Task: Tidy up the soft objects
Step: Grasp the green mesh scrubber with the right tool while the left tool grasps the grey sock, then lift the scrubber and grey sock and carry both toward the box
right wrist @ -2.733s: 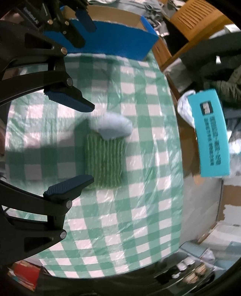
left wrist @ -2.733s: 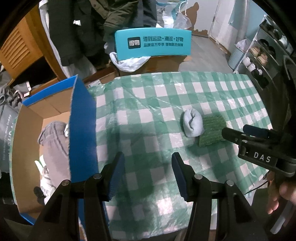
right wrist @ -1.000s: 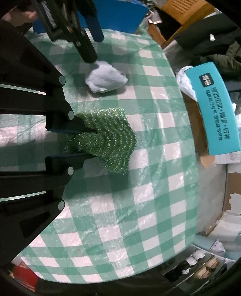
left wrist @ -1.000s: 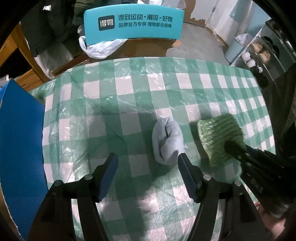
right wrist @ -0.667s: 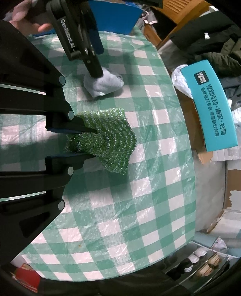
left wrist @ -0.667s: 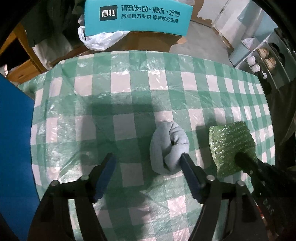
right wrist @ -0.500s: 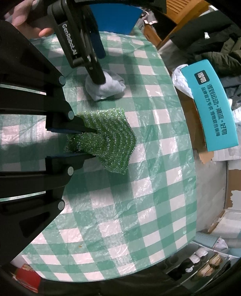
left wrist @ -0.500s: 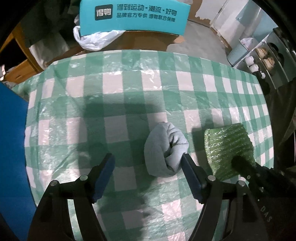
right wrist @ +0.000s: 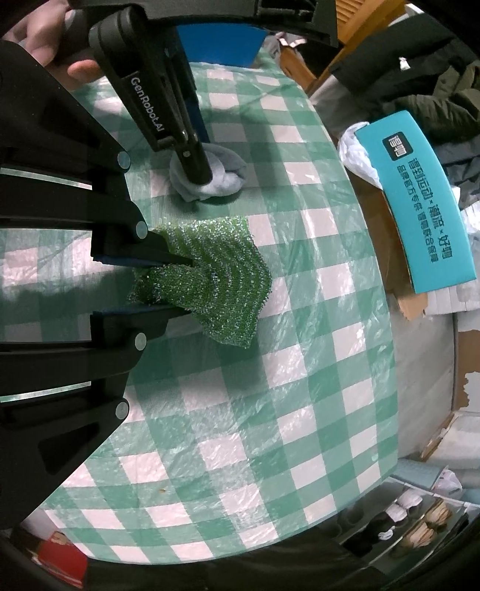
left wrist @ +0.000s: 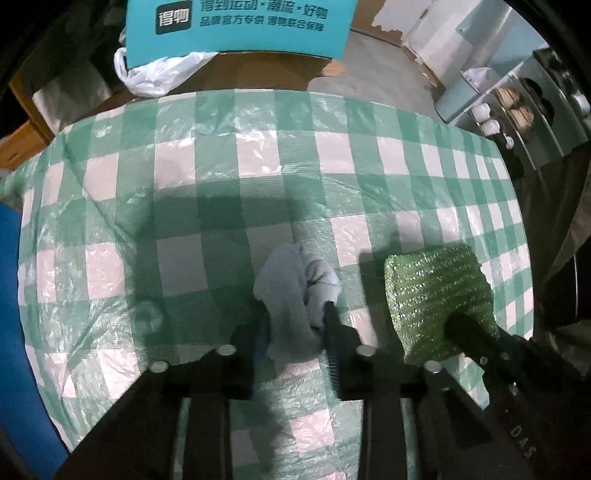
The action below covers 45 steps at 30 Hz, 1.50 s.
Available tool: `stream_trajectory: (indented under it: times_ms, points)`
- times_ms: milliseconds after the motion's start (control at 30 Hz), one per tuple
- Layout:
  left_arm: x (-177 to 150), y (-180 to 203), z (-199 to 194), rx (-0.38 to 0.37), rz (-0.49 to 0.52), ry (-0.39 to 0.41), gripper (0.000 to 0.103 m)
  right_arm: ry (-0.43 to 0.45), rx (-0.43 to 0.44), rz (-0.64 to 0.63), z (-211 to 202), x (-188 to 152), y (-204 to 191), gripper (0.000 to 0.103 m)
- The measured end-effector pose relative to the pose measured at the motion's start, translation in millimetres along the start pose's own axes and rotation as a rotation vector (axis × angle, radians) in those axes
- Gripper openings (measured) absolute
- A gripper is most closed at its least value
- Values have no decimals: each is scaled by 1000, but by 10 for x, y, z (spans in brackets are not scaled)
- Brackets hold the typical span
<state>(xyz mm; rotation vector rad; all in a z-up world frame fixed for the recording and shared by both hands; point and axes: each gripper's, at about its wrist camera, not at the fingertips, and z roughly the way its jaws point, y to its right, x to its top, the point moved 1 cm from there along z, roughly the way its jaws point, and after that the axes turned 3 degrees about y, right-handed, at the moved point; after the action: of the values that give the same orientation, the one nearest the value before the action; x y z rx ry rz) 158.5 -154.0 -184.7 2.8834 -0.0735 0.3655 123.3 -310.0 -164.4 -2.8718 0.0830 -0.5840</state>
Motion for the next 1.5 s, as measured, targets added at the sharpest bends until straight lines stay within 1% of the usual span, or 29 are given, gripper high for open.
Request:
stream_trajectory:
  times_ms: [67, 133, 433, 600, 867, 1067, 1333, 1500]
  points:
    - [-4, 8, -32, 7, 12, 8, 21, 3, 1, 1, -12, 1, -2, 14]
    - [-6, 12, -74, 21, 25, 20, 20, 7, 5, 0, -37, 8, -13, 14]
    - [-31, -19, -402, 30, 60, 69, 20, 39, 28, -21, -222, 27, -116, 14]
    - [-84, -62, -612, 74, 103, 105, 20, 52, 36, -46, -318, 10, -218, 14]
    - [-218, -249, -938, 118, 118, 139, 20, 76, 34, -86, -491, -41, -380, 14]
    - [-359, -407, -1188, 149, 120, 163, 20, 95, 43, -146, -633, -104, -632, 14]
    - [-522, -580, -1517, 138, 101, 210, 20, 127, 59, -219, -847, -220, -952, 14]
    - [-615, -645, -1658, 140, 99, 232, 20, 144, 76, -258, -958, -294, -1169, 14]
